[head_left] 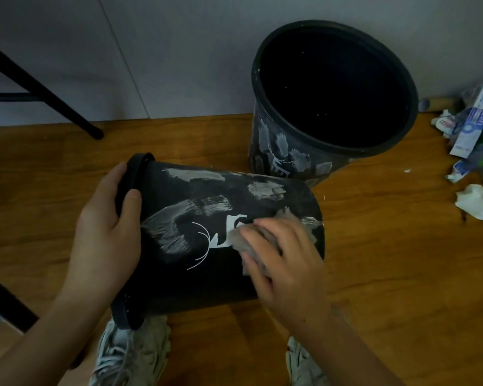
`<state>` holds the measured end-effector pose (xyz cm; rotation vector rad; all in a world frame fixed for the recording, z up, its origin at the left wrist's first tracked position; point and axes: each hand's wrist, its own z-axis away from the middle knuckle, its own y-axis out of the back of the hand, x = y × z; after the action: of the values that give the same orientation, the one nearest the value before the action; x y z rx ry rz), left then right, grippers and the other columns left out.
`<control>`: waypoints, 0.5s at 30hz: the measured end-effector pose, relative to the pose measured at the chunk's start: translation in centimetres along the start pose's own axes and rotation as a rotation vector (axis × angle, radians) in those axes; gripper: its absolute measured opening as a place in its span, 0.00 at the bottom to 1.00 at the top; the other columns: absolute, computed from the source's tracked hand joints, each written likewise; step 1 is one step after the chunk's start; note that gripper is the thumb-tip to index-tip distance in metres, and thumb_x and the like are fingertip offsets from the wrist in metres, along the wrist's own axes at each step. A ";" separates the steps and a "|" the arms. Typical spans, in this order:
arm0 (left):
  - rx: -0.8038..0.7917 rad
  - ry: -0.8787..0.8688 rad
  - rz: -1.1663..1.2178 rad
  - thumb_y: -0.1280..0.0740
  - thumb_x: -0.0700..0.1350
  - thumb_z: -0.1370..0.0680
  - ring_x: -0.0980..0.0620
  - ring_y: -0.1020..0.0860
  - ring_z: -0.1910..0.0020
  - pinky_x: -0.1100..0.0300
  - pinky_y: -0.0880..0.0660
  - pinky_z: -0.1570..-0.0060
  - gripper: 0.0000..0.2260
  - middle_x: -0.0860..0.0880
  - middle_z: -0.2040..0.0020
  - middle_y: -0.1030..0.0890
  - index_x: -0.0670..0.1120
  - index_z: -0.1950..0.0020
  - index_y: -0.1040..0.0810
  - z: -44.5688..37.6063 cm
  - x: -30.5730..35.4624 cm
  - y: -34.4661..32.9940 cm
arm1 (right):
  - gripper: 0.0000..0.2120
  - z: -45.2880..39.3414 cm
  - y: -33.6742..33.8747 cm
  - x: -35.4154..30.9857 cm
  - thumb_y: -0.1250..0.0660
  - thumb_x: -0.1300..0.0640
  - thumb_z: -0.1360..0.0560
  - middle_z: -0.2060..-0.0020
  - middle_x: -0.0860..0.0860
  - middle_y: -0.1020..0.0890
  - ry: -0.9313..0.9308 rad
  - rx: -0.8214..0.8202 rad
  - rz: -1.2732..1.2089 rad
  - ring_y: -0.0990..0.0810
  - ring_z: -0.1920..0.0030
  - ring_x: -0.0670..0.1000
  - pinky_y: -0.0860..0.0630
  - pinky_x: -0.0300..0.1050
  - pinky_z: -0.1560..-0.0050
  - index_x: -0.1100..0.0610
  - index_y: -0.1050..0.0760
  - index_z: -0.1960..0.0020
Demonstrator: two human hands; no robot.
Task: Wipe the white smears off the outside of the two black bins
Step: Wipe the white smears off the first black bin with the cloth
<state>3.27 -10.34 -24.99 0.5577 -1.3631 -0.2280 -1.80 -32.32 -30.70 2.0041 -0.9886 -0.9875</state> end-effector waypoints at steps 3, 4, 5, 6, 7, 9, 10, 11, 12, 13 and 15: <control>0.007 -0.002 0.027 0.43 0.45 0.17 0.65 0.33 0.39 0.67 0.34 0.43 0.20 0.59 0.36 0.32 0.50 0.24 0.38 0.1 0.0 -0.1 | 0.14 -0.7 0.6 1.8 0.39 0.53 0.20 0.44 0.55 0.21 -0.175 0.049 0.050 0.25 0.43 0.53 0.24 0.54 0.44 0.57 0.23 0.39; 0.010 0.001 0.041 0.43 0.45 0.17 0.66 0.32 0.41 0.68 0.33 0.44 0.20 0.59 0.37 0.31 0.50 0.24 0.38 0.2 0.0 -0.1 | 0.14 -1.4 0.6 2.0 0.39 0.53 0.20 0.45 0.54 0.22 -0.233 0.049 0.064 0.26 0.43 0.52 0.24 0.52 0.47 0.58 0.22 0.40; 0.015 0.005 0.053 0.43 0.45 0.17 0.68 0.32 0.43 0.71 0.33 0.48 0.20 0.59 0.37 0.30 0.50 0.25 0.37 0.2 0.0 -0.2 | 0.15 -2.1 0.5 1.9 0.39 0.52 0.21 0.45 0.53 0.22 -0.262 0.038 0.067 0.27 0.43 0.52 0.24 0.51 0.48 0.58 0.21 0.40; 0.022 0.011 0.065 0.43 0.45 0.17 0.69 0.32 0.45 0.73 0.33 0.51 0.20 0.60 0.38 0.30 0.50 0.25 0.37 0.2 0.0 -0.3 | 0.15 -2.6 0.3 1.4 0.39 0.52 0.21 0.45 0.53 0.22 -0.259 0.030 0.059 0.27 0.43 0.52 0.24 0.51 0.47 0.58 0.21 0.40; 0.028 0.017 0.076 0.43 0.45 0.17 0.69 0.32 0.45 0.75 0.32 0.53 0.20 0.60 0.38 0.30 0.51 0.25 0.36 0.2 -0.1 -0.3 | 0.15 -2.8 0.1 0.7 0.39 0.52 0.20 0.45 0.53 0.22 -0.228 0.028 0.046 0.27 0.43 0.52 0.24 0.51 0.46 0.58 0.22 0.40; 0.026 0.030 0.096 0.43 0.45 0.17 0.67 0.31 0.43 0.74 0.32 0.53 0.20 0.60 0.38 0.30 0.51 0.25 0.36 0.1 -0.1 -0.3 | 0.14 -2.2 -0.3 -0.6 0.40 0.52 0.19 0.45 0.54 0.22 -0.120 0.019 0.019 0.26 0.43 0.52 0.28 0.50 0.40 0.57 0.22 0.40; 0.022 0.032 0.100 0.43 0.45 0.17 0.66 0.31 0.43 0.73 0.33 0.52 0.20 0.59 0.37 0.30 0.51 0.25 0.37 0.1 -0.2 -0.3 | 0.14 -1.7 -0.3 -1.0 0.41 0.52 0.18 0.45 0.54 0.22 -0.062 0.003 0.004 0.25 0.43 0.53 0.30 0.49 0.37 0.57 0.23 0.40; 0.019 0.031 0.099 0.43 0.45 0.17 0.66 0.31 0.42 0.72 0.34 0.51 0.20 0.59 0.37 0.30 0.51 0.25 0.37 0.1 -0.2 -0.2 | 0.14 -1.1 -0.1 -0.9 0.42 0.52 0.18 0.44 0.54 0.22 -0.020 -0.012 -0.005 0.25 0.43 0.52 0.30 0.48 0.36 0.56 0.23 0.39; 0.019 0.030 0.097 0.43 0.45 0.17 0.66 0.31 0.42 0.73 0.34 0.51 0.20 0.59 0.36 0.30 0.50 0.25 0.37 0.1 -0.1 -0.3 | 0.13 -0.7 0.1 -0.5 0.42 0.52 0.18 0.44 0.53 0.22 -0.008 -0.014 0.001 0.25 0.43 0.52 0.29 0.49 0.36 0.55 0.25 0.39; 0.021 0.028 0.093 0.43 0.45 0.17 0.67 0.32 0.42 0.74 0.34 0.52 0.20 0.59 0.36 0.30 0.50 0.25 0.37 0.2 -0.1 -0.2 | 0.13 -0.5 0.3 0.2 0.41 0.52 0.18 0.44 0.53 0.23 -0.033 0.003 0.016 0.26 0.43 0.52 0.27 0.51 0.39 0.55 0.25 0.38; 0.027 0.027 0.092 0.44 0.45 0.17 0.71 0.33 0.46 0.80 0.34 0.55 0.20 0.59 0.38 0.31 0.50 0.25 0.37 0.3 0.0 -0.4 | 0.14 -1.1 0.6 1.6 0.39 0.53 0.20 0.45 0.54 0.22 -0.166 0.051 0.044 0.27 0.44 0.51 0.23 0.53 0.47 0.57 0.23 0.39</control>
<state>3.05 -10.71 -25.15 0.5169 -1.3633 -0.1271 -0.42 -33.69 -30.17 1.9566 -1.1528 -1.1293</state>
